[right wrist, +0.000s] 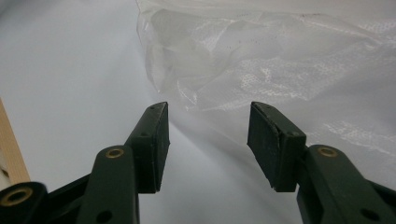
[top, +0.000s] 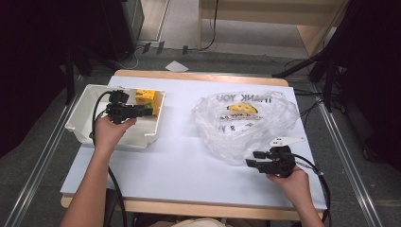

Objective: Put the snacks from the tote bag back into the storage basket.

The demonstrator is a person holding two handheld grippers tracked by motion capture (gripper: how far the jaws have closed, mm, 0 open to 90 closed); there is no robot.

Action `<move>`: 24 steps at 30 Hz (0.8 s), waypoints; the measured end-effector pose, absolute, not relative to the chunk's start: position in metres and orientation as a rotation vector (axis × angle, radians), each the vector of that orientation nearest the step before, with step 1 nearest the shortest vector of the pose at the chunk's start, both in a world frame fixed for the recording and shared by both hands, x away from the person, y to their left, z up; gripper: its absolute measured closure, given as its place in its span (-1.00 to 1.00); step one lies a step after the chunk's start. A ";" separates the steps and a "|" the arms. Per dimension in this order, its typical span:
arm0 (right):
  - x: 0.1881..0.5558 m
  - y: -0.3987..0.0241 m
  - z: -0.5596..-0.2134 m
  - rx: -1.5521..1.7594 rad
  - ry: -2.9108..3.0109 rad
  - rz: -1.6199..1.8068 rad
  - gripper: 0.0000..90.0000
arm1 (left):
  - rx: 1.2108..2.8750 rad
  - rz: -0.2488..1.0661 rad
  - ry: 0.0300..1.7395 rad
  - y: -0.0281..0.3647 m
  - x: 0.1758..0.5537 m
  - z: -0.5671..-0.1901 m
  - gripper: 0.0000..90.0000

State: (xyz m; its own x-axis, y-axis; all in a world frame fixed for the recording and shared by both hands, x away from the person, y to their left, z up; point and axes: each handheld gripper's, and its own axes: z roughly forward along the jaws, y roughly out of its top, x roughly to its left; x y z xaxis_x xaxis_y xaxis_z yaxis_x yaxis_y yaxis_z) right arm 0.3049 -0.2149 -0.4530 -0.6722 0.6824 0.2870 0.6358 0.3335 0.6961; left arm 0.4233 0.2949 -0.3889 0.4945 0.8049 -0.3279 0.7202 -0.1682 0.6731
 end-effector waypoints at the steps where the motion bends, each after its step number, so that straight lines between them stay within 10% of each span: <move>1: 0.305 -0.215 -0.453 1.241 2.519 1.274 0.10 | 1.924 0.128 1.253 0.293 0.422 -0.387 -0.01; 24: 0.308 -0.215 -0.452 1.240 2.512 1.294 0.11 | 1.987 0.083 1.122 0.249 0.402 -0.374 -0.06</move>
State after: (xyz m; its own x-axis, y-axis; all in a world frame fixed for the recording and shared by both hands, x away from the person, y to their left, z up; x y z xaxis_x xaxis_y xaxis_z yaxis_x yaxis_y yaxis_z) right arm 0.3078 -0.2153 -0.4521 -0.6757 0.6771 0.2916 0.6305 0.3258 0.7045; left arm 0.4021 0.2491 -0.3738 0.5983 0.7348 -0.3194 0.6797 -0.2543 0.6880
